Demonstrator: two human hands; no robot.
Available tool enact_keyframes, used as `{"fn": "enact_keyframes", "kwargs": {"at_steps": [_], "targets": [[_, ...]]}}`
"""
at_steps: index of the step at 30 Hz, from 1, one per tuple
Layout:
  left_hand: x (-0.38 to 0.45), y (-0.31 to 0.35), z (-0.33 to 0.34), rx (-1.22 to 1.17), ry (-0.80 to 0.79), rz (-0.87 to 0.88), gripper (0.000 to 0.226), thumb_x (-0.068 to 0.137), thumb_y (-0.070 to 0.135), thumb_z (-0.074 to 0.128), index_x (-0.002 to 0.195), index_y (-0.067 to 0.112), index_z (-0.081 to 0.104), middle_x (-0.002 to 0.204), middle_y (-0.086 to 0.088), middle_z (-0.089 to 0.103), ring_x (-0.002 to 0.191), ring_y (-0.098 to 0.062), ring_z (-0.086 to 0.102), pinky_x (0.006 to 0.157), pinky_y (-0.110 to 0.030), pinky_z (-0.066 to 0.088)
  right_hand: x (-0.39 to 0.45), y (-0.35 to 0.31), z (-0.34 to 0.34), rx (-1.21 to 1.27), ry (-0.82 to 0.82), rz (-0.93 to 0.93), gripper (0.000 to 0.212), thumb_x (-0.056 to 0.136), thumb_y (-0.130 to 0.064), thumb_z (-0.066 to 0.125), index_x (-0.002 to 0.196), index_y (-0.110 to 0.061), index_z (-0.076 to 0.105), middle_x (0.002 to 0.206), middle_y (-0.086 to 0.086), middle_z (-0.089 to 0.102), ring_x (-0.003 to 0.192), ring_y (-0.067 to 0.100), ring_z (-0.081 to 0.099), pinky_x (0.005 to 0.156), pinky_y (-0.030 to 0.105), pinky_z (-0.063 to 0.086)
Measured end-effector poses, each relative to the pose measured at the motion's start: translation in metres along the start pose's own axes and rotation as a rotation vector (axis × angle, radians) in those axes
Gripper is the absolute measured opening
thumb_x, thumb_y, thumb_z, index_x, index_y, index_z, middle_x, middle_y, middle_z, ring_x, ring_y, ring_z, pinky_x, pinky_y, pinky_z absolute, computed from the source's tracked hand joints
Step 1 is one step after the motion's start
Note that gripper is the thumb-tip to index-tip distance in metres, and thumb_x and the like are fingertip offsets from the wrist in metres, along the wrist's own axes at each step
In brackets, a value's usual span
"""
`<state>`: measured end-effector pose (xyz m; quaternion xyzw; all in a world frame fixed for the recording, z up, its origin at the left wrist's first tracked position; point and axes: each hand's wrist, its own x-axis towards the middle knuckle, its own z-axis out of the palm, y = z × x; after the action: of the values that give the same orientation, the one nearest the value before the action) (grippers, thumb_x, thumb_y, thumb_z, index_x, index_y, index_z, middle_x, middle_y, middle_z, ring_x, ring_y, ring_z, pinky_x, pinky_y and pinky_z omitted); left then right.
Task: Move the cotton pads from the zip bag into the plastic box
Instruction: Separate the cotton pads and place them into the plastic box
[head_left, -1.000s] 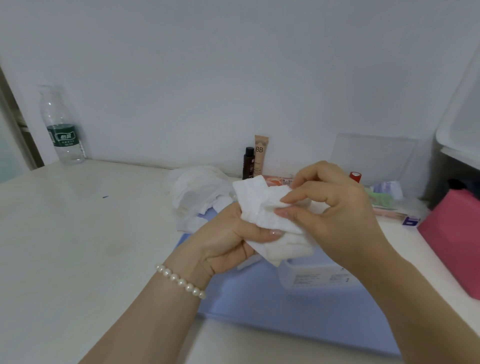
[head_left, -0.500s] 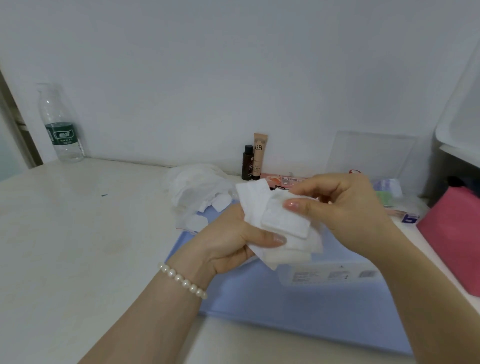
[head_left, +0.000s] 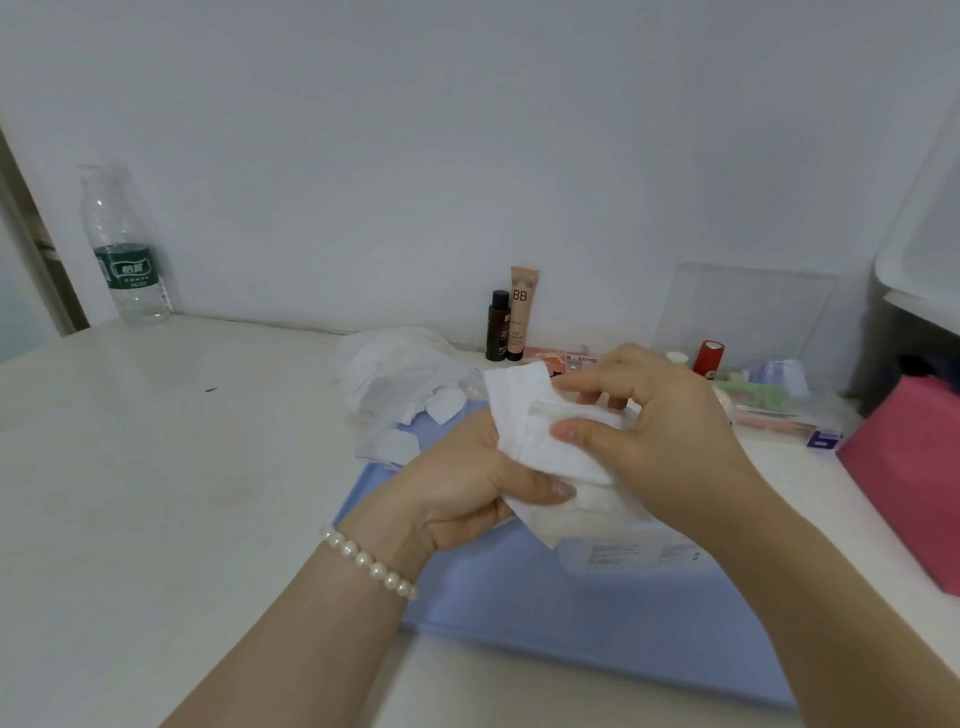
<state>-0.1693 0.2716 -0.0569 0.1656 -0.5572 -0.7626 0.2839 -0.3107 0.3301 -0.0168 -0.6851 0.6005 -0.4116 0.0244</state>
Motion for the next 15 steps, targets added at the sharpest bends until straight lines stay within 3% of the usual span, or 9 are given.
{"fn": "enact_keyframes", "kwargs": {"at_steps": [4, 12, 15], "targets": [[0.000, 0.000, -0.001, 0.025, 0.004, 0.008, 0.056, 0.061, -0.022, 0.056, 0.107, 0.009, 0.063, 0.098, -0.008, 0.069, 0.094, -0.020, 0.067, 0.081, -0.034, 0.055, 0.001, 0.006, 0.001, -0.112, -0.028, -0.115, 0.027, 0.073, -0.016, 0.077, 0.100, -0.017, 0.073, 0.085, -0.011, 0.049, 0.091, 0.012, 0.045, 0.080, 0.000, 0.026], [0.000, -0.001, -0.001, 0.114, 0.049, 0.032, 0.055, 0.068, -0.032, 0.052, 0.106, 0.007, 0.061, 0.097, -0.008, 0.068, 0.092, -0.018, 0.066, 0.074, -0.028, 0.056, 0.001, 0.011, 0.003, -0.113, -0.007, -0.192, 0.011, 0.067, -0.015, 0.079, 0.074, -0.017, 0.071, 0.085, -0.006, 0.052, 0.086, 0.011, 0.043, 0.080, 0.000, 0.024], [0.001, -0.001, -0.001, 0.121, 0.091, 0.055, 0.052, 0.068, -0.030, 0.054, 0.102, 0.009, 0.063, 0.091, -0.005, 0.070, 0.089, -0.016, 0.067, 0.074, -0.029, 0.056, 0.001, 0.012, 0.006, -0.110, 0.088, -0.258, 0.008, 0.067, -0.022, 0.070, 0.071, -0.015, 0.069, 0.081, -0.002, 0.056, 0.081, 0.010, 0.043, 0.077, 0.006, 0.028]]}}
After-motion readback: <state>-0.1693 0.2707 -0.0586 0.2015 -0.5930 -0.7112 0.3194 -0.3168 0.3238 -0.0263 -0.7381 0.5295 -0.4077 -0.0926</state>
